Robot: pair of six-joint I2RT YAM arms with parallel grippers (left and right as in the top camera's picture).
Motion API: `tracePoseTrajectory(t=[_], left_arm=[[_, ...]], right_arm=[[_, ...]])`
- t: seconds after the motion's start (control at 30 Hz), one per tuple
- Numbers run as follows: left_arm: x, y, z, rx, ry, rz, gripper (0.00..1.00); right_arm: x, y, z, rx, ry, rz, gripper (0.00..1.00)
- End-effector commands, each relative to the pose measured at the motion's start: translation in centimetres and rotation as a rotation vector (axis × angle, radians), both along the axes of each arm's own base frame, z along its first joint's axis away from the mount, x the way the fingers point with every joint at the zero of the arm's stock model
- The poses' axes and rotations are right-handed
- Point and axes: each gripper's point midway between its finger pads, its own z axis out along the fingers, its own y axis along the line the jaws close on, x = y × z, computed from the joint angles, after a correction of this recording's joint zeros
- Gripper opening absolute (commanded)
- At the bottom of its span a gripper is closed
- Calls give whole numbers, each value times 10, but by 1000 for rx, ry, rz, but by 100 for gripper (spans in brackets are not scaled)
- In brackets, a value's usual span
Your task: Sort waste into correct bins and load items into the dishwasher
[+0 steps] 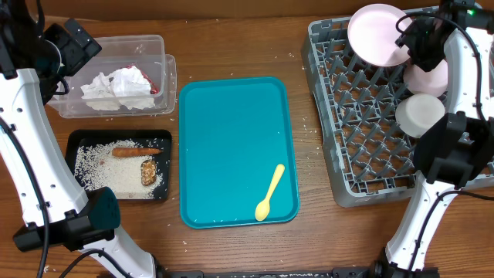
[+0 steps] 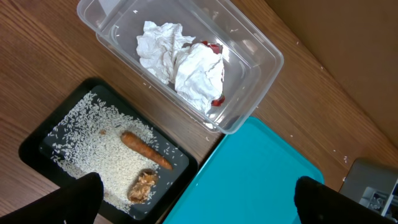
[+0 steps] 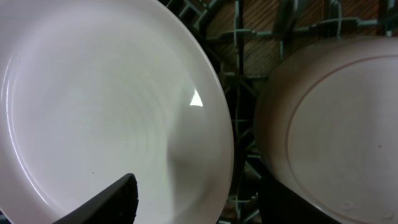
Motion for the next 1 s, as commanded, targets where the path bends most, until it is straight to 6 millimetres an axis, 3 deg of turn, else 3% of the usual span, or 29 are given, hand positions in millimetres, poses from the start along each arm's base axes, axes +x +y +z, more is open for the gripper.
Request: tracePoseTrajectory(t=[0.0,0.33,0.63,0.8,0.97], left_arm=[[1,0,-1,5,3,11,100],[1,0,-1,5,3,11,100],[1,0,-1,5,3,11,100],[1,0,-1,5,3,11,100],[1,0,-1,5,3,11,100]], right_arm=[[-2,-5,-11,-10,22,-13,64],[3,-4,-37,-5,17,-11,60],[6,-6,-30,-11,0,-13,20],[5,-15,-7,-24,-22,-31,4],[-7,-40,36,-115,-41,-90,4]])
